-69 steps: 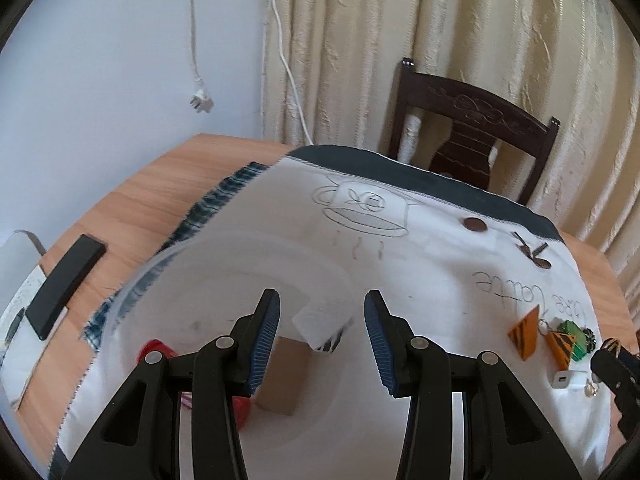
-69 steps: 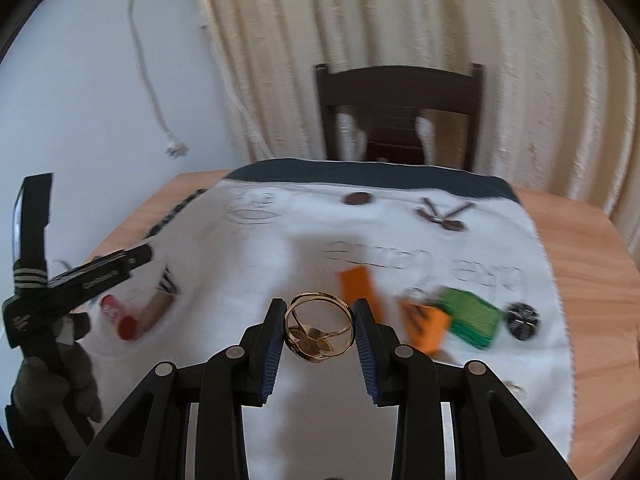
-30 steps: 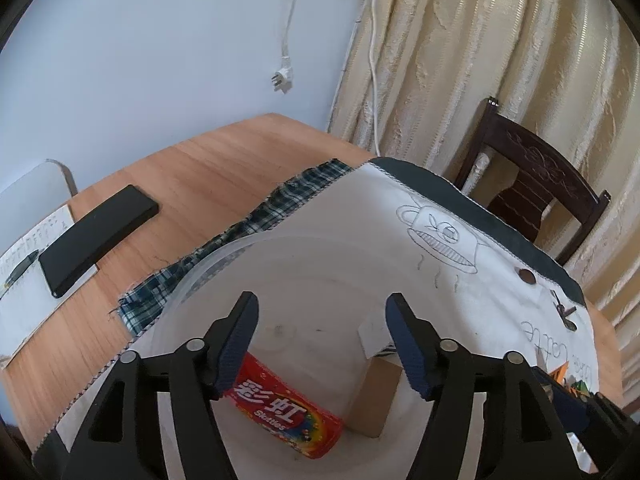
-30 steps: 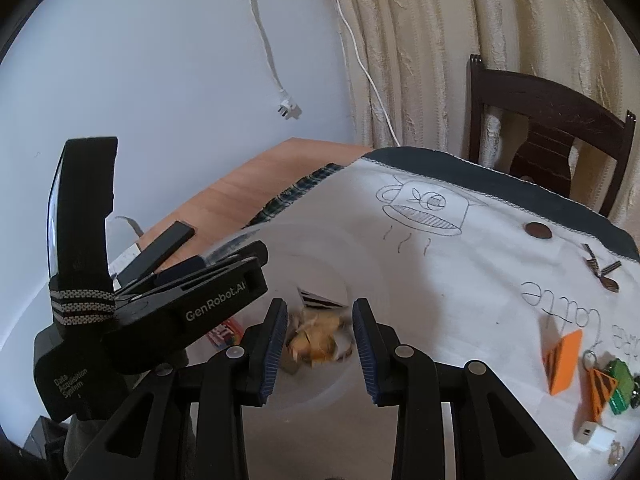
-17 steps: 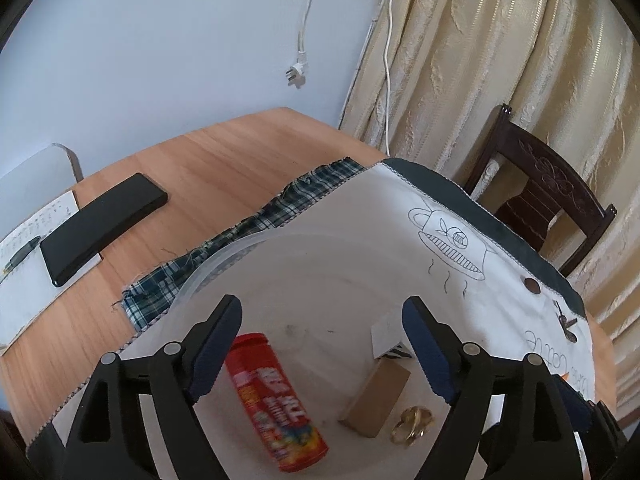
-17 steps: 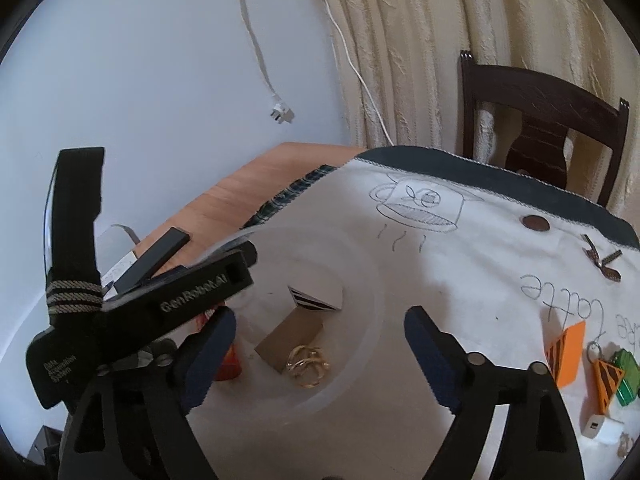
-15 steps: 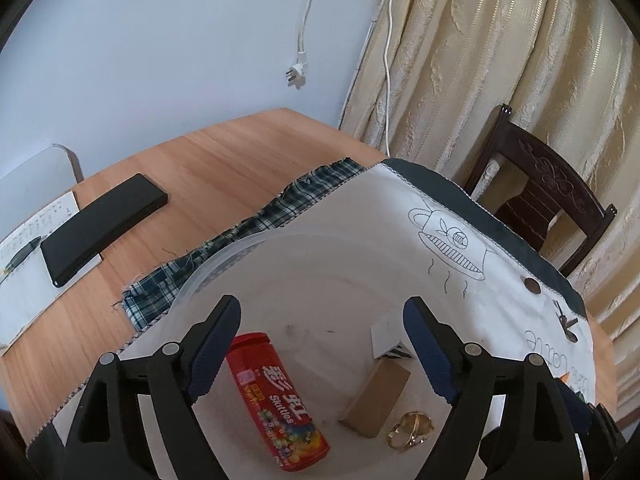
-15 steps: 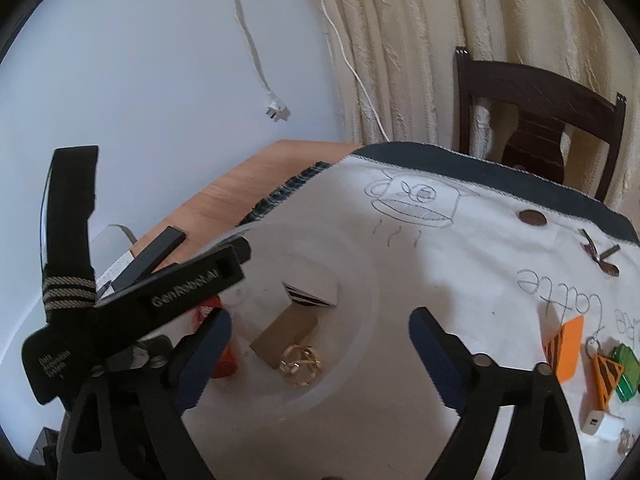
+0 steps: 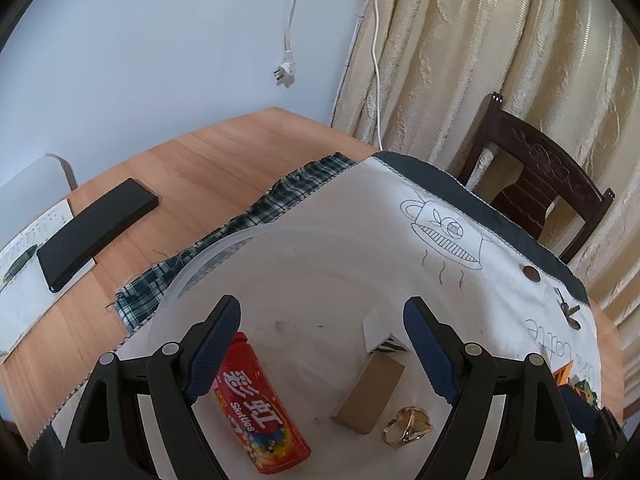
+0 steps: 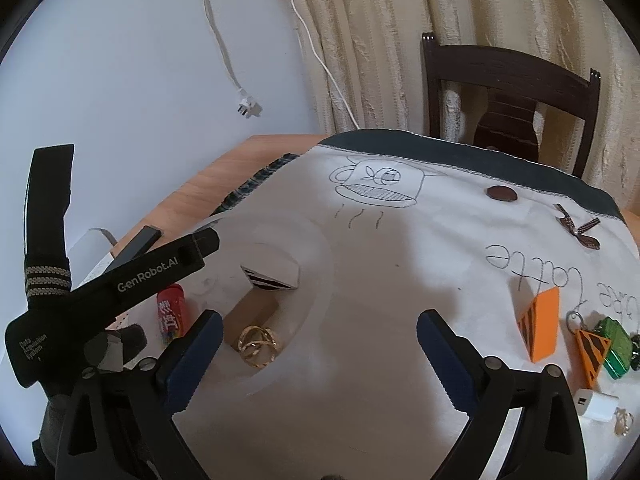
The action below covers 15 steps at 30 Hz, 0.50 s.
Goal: Organize rigid objects
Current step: 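Withdraw both open tools from the bowl toward the cloth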
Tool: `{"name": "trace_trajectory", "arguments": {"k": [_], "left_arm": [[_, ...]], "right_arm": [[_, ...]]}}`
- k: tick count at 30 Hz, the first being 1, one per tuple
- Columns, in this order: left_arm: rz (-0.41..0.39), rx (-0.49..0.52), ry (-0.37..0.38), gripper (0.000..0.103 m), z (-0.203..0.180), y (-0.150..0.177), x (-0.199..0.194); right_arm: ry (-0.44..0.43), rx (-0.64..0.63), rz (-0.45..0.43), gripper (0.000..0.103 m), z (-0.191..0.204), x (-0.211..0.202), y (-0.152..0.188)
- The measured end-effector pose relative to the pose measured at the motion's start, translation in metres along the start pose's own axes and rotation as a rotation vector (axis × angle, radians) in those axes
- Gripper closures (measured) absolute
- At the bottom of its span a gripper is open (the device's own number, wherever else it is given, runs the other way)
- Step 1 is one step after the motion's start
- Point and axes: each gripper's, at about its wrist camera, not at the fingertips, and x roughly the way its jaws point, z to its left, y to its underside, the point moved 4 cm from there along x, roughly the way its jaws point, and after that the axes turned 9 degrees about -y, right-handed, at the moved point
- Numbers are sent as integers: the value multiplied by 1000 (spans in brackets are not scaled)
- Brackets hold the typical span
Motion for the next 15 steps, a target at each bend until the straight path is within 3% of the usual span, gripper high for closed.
{"name": "trace_trajectory", "arguments": {"k": [15], "left_arm": [[-30, 99, 19, 18, -24, 8, -7]], "right_arm": [[106, 70, -4, 3, -40, -22, 21]]}}
